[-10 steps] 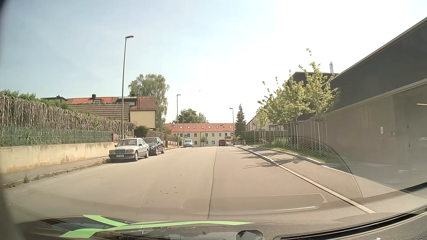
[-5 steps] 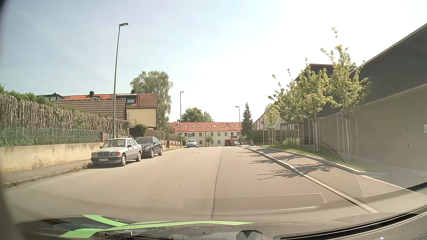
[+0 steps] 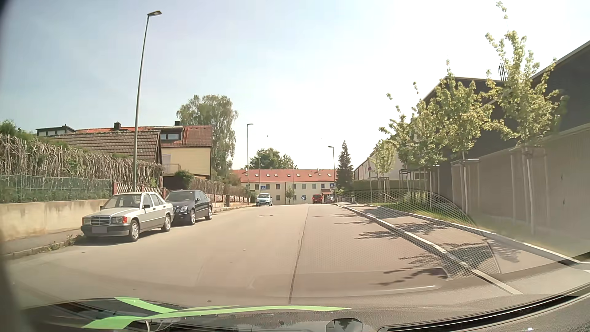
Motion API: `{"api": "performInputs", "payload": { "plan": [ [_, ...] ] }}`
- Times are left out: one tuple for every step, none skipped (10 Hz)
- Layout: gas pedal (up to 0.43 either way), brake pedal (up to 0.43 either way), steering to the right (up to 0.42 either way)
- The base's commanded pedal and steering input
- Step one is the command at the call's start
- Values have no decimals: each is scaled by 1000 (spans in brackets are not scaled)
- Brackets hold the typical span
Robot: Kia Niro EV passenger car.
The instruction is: Follow the waypoints while adhering to traffic rules and regulations
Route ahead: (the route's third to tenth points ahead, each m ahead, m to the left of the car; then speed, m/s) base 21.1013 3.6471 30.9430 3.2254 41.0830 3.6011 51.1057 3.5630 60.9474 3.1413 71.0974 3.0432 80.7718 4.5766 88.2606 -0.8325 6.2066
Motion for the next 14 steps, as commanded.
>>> {"api": "performInputs", "payload": {
  "plan": [
    [150, 0, -8],
    [150, 0, -8],
    [150, 0, -8],
    [150, 0, -9],
    [150, 0, -9],
    [150, 0, -8],
    [150, 0, -8],
    [150, 0, -8],
    [150, 0, -9],
    [150, 0, -9],
    [150, 0, -8],
    [150, 0, -8],
    [150, 0, -6],
    [150, 0, -4]
  ]
}}
